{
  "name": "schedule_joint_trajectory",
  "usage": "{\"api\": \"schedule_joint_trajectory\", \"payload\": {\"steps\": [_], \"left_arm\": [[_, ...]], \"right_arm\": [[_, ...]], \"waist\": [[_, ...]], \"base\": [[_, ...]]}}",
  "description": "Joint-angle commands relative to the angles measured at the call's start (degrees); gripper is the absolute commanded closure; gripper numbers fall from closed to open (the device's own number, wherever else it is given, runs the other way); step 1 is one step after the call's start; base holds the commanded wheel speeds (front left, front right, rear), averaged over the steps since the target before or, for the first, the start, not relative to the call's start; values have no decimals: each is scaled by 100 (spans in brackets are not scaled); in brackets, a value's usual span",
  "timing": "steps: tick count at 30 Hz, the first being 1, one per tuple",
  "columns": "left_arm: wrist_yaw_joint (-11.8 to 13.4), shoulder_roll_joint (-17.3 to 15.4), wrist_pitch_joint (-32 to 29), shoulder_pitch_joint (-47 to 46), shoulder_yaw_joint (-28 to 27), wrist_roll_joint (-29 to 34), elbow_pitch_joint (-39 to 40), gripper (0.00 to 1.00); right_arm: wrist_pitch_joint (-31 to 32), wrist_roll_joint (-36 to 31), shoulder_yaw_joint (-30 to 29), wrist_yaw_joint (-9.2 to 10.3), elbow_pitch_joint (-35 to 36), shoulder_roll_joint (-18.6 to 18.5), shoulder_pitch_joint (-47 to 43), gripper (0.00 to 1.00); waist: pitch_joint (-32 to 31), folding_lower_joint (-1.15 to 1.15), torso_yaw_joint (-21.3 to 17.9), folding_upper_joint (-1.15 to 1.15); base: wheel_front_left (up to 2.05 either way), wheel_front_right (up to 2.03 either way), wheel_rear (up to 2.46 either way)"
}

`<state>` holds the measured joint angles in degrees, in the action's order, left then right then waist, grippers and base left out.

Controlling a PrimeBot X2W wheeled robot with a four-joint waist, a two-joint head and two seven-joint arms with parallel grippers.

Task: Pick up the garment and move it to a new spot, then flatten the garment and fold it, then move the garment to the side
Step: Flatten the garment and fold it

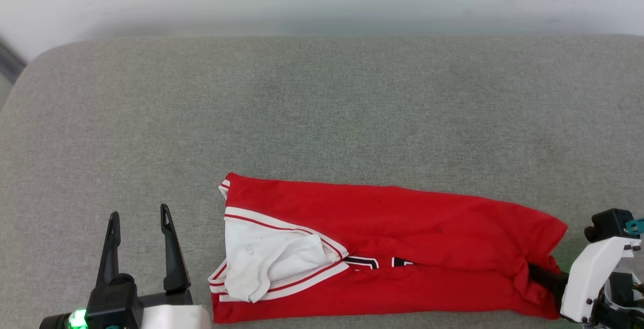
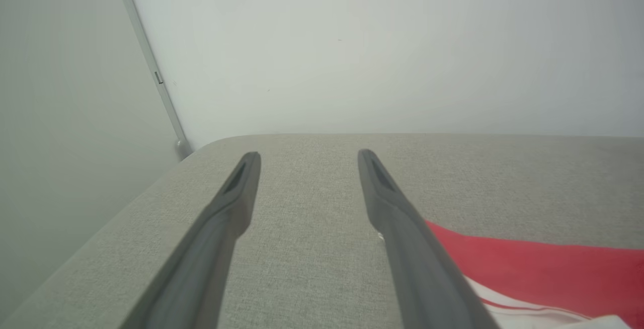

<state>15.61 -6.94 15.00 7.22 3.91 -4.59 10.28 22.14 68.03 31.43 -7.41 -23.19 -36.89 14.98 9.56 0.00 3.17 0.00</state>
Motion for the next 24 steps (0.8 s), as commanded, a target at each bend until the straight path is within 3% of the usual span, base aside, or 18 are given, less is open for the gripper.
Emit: {"api": "schedule_joint_trajectory", "payload": {"steps": [1,9,14,18,24], "left_arm": [[-17,21,24,69,-23,39,-12,0],[-172,101,20,227,-85,306,-152,0],[-207,100,20,308,-82,408,-199,0],[-220,102,19,326,-77,429,-218,0],[-250,118,19,326,-59,418,-251,0]], "right_arm": [[7,-6,78,-14,-9,29,-23,100],[-7,20,-165,-6,17,-753,-23,100],[299,26,-271,-6,-50,-1189,-105,100],[582,183,-325,-7,289,-1277,-145,100],[995,371,-268,-8,1478,-1096,-132,100]], "waist": [[-37,0,-13,0],[-264,0,-82,0],[-338,0,-111,0],[-359,0,-112,0],[-341,0,-101,0]], "base": [[0,0,0],[0,0,0],[0,0,0],[0,0,0],[0,0,0]]}}
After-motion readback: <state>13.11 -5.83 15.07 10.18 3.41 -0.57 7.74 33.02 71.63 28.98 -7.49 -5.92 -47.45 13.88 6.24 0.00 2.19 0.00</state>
